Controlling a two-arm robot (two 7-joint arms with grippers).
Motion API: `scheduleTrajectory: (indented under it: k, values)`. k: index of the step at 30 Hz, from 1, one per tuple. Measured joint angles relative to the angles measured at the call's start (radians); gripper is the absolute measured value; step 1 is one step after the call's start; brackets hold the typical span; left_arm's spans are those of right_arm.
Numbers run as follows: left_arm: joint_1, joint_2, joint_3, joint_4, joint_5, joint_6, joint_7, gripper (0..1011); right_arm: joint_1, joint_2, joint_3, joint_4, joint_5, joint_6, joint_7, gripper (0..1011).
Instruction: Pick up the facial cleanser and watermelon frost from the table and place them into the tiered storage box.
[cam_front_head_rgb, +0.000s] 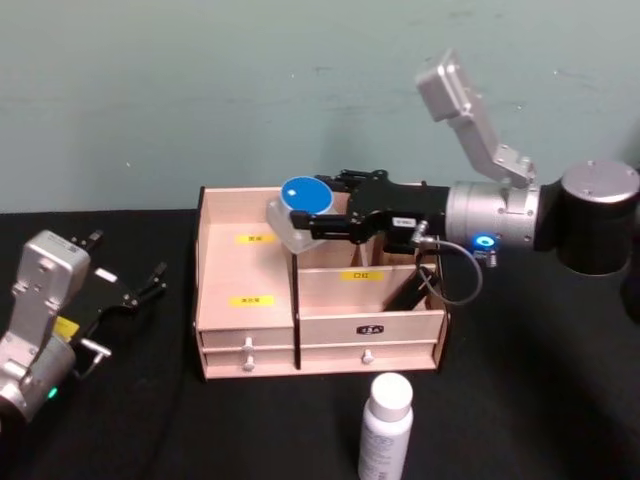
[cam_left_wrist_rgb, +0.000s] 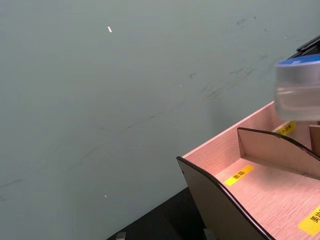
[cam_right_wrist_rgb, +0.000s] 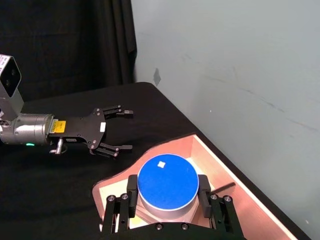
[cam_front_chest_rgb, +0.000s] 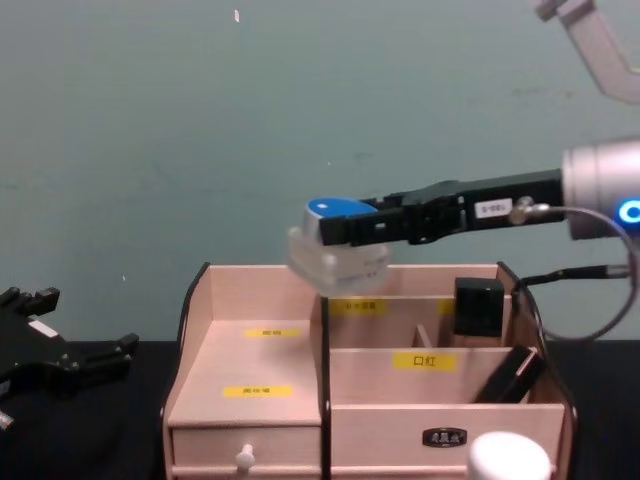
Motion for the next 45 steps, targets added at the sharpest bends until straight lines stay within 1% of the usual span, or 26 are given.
scheduleTrajectory:
  k: [3, 10, 16, 20, 30, 45]
  values:
    - [0.000, 0.000, 0.000, 0.000, 0.000, 0.000, 0.000, 1001, 0.011, -0.013, -0.013, 0.021, -0.001, -0.010, 0.003, 724]
    - [0.000, 0.000, 0.000, 0.000, 0.000, 0.000, 0.000, 1001, 0.040, -0.048, -0.056, 0.077, -0.008, -0.029, 0.006, 726]
    - [0.000, 0.000, 0.000, 0.000, 0.000, 0.000, 0.000, 1001, 0.065, -0.082, -0.097, 0.133, -0.028, -0.049, 0.012, 724]
    - [0.000, 0.000, 0.000, 0.000, 0.000, 0.000, 0.000, 1001, 0.077, -0.101, -0.113, 0.164, -0.041, -0.060, 0.019, 724]
    - [0.000, 0.000, 0.000, 0.000, 0.000, 0.000, 0.000, 1001, 0.101, -0.133, -0.132, 0.223, -0.069, -0.077, 0.025, 724]
    - [0.000, 0.000, 0.000, 0.000, 0.000, 0.000, 0.000, 1002, 0.113, -0.164, -0.146, 0.266, -0.098, -0.070, 0.037, 724]
